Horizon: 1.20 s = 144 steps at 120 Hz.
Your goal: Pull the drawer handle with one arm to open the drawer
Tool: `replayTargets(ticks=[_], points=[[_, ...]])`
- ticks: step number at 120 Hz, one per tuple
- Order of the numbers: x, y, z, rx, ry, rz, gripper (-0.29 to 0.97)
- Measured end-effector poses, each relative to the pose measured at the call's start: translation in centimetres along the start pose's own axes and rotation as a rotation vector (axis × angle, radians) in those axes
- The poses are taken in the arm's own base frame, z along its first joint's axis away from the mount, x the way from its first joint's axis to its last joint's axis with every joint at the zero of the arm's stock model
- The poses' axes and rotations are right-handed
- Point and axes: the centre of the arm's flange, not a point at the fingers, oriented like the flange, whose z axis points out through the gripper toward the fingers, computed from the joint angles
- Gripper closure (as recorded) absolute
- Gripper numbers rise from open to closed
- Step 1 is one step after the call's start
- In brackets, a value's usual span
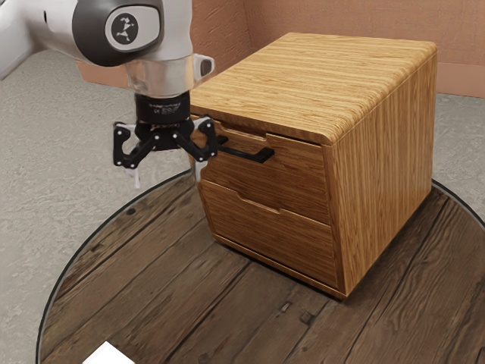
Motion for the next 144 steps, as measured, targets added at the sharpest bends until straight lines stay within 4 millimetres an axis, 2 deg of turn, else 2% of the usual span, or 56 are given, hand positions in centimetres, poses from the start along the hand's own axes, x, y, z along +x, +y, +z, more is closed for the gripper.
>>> replayTargets(ticks=[24, 30, 35, 39, 45, 52, 63, 76, 82, 88, 95, 102, 108, 120, 128, 144], points=[[0.3, 0.4, -0.5, -0.046, 0.028, -0.187, 0.0], [-0.1, 0.0, -1.6, -0.069, 0.044, -0.226, 0.0], [-1.2, -0.9, -3.7, -0.1, 0.093, -0.255, 0.0], [-2.8, -0.8, -5.1, -0.121, 0.135, -0.259, 0.0], [-5.6, 0.2, -6.5, -0.144, 0.179, -0.243, 0.0], [-8.1, 1.6, -7.1, -0.163, 0.211, -0.227, 0.0], [-9.4, 2.2, -7.5, -0.183, 0.237, -0.253, 0.0], [-11.2, 1.4, -8.9, -0.219, 0.271, -0.303, 0.0], [-12.5, 1.1, -8.3, -0.215, 0.285, -0.325, 0.0], [-14.1, -0.5, -4.7, -0.195, 0.295, -0.337, 0.0], [-13.4, -2.8, -1.4, -0.224, 0.287, -0.39, 0.0], [-12.4, -4.9, 0.4, -0.298, 0.274, -0.45, 0.0], [-10.3, -5.9, 1.0, -0.375, 0.261, -0.521, 0.0], [-7.8, -7.0, 0.1, -0.524, 0.238, -0.623, 0.0], [-7.6, -8.2, -1.5, -0.615, 0.24, -0.664, 0.0], [-7.7, -8.6, -3.0, -0.713, 0.239, -0.695, 0.0]])
